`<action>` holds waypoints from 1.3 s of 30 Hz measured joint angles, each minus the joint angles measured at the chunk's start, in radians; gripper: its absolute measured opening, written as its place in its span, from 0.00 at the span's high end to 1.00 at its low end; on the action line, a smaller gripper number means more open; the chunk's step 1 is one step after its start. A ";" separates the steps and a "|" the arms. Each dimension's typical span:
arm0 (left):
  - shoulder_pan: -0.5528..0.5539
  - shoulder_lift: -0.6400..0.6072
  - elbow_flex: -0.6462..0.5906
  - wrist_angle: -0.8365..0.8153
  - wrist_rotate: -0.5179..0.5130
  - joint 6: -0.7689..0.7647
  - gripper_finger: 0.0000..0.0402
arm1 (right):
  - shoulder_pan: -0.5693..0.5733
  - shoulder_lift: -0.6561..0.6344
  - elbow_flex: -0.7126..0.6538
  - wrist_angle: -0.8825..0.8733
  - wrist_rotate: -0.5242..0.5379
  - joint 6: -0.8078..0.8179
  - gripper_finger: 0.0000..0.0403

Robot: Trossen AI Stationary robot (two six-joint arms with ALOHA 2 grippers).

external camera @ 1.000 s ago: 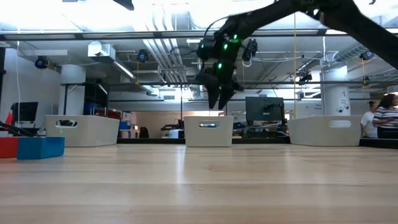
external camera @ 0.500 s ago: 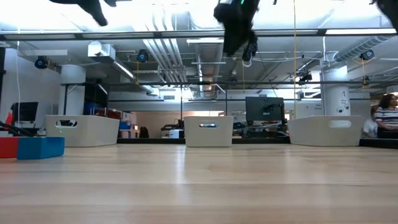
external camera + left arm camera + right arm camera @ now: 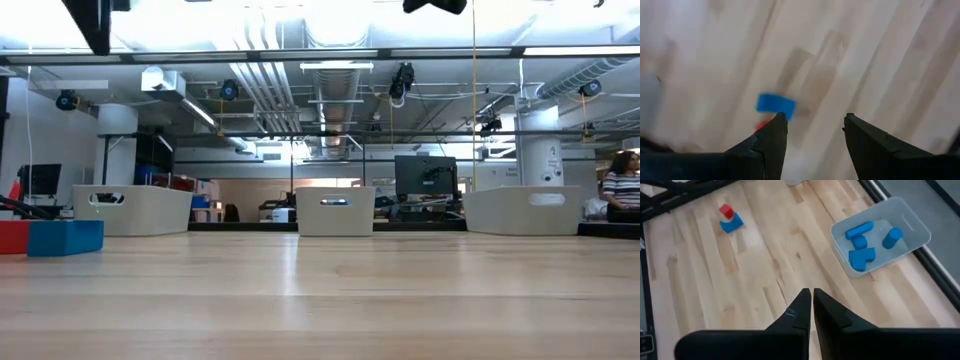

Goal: Sort blocks
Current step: Put the red block into the left gray bin

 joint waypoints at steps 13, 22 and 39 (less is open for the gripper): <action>-0.072 -0.148 -0.059 -0.041 -0.088 0.026 0.57 | 0.019 -0.061 -0.176 0.040 0.001 0.038 0.97; -0.072 -0.457 -0.398 0.216 -0.079 -0.038 0.59 | 0.018 -0.049 -0.214 0.155 0.000 0.056 0.97; -0.072 -0.590 -0.788 0.341 -0.030 -0.149 0.56 | 0.017 -0.003 -0.217 0.244 -0.001 0.151 0.97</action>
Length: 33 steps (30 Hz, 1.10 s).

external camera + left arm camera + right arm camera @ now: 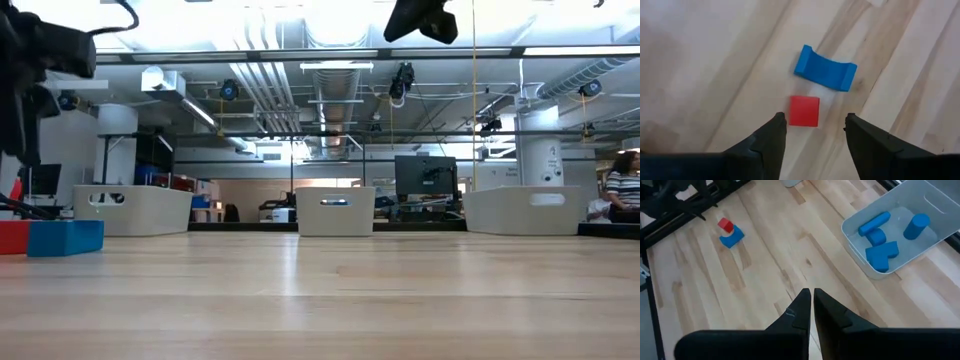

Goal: Sort blocks
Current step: Put the red block into the left gray bin

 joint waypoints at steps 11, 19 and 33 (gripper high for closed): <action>0.000 0.023 -0.115 0.142 0.021 0.048 0.41 | 0.000 0.026 0.000 0.000 -0.026 0.016 0.97; 0.000 0.033 -0.179 0.231 0.019 0.074 0.41 | 0.000 0.026 0.000 0.000 -0.026 0.024 0.97; 0.000 0.117 -0.259 0.361 0.011 0.079 0.41 | 0.000 0.026 0.000 0.000 -0.026 0.024 0.97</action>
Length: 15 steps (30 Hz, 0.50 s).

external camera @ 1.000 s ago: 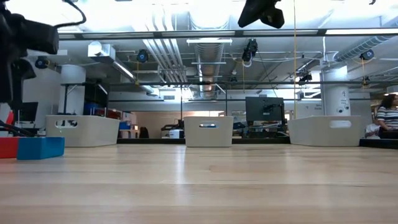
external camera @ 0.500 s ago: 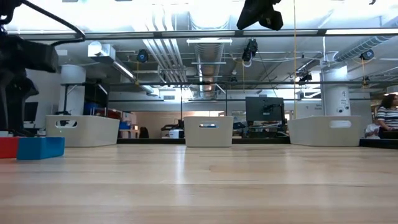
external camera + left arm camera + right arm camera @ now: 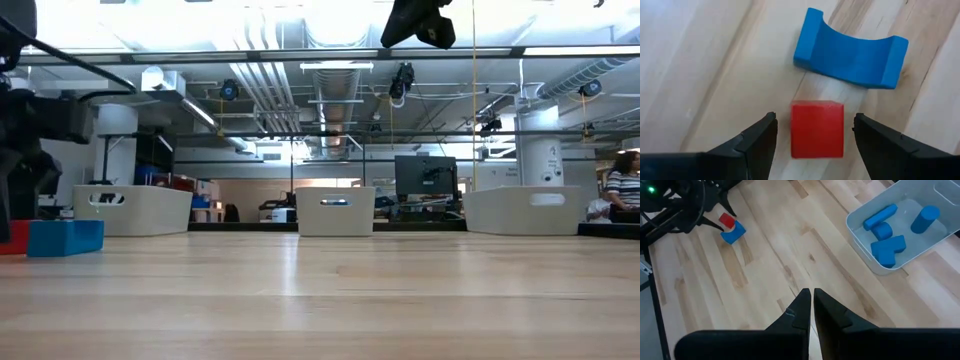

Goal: Sort blocks
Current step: Put the red block into the left gray bin

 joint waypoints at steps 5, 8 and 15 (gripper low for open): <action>0.000 0.053 -0.003 0.030 -0.020 0.000 0.41 | 0.000 0.000 0.000 0.000 0.000 0.000 0.97; -0.001 0.076 -0.002 0.041 -0.027 -0.006 0.43 | 0.000 0.000 0.000 0.000 0.000 0.000 0.97; -0.001 0.098 0.000 0.043 -0.031 -0.029 0.62 | 0.000 0.000 0.000 0.000 0.000 0.000 0.97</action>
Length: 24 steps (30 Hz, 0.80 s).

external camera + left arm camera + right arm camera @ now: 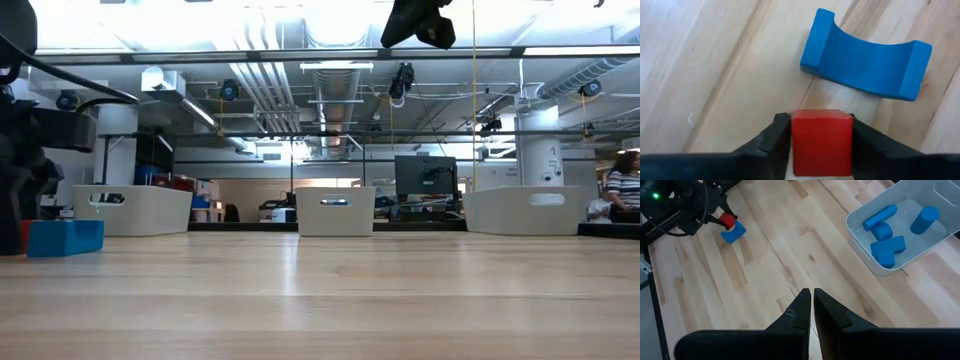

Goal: Sort blocks
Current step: Put the red block into the left gray bin

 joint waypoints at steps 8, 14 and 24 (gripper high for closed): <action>0.001 -0.028 0.027 -0.032 0.018 -0.048 0.75 | 0.000 0.000 0.000 0.000 0.000 -0.013 0.97; 0.001 -0.047 0.178 -0.181 -0.016 -0.048 0.75 | 0.000 0.000 0.000 0.000 0.000 -0.018 0.97; 0.048 -0.089 0.480 -0.511 -0.287 -0.110 0.75 | 0.000 0.000 0.000 0.000 0.000 -0.019 0.97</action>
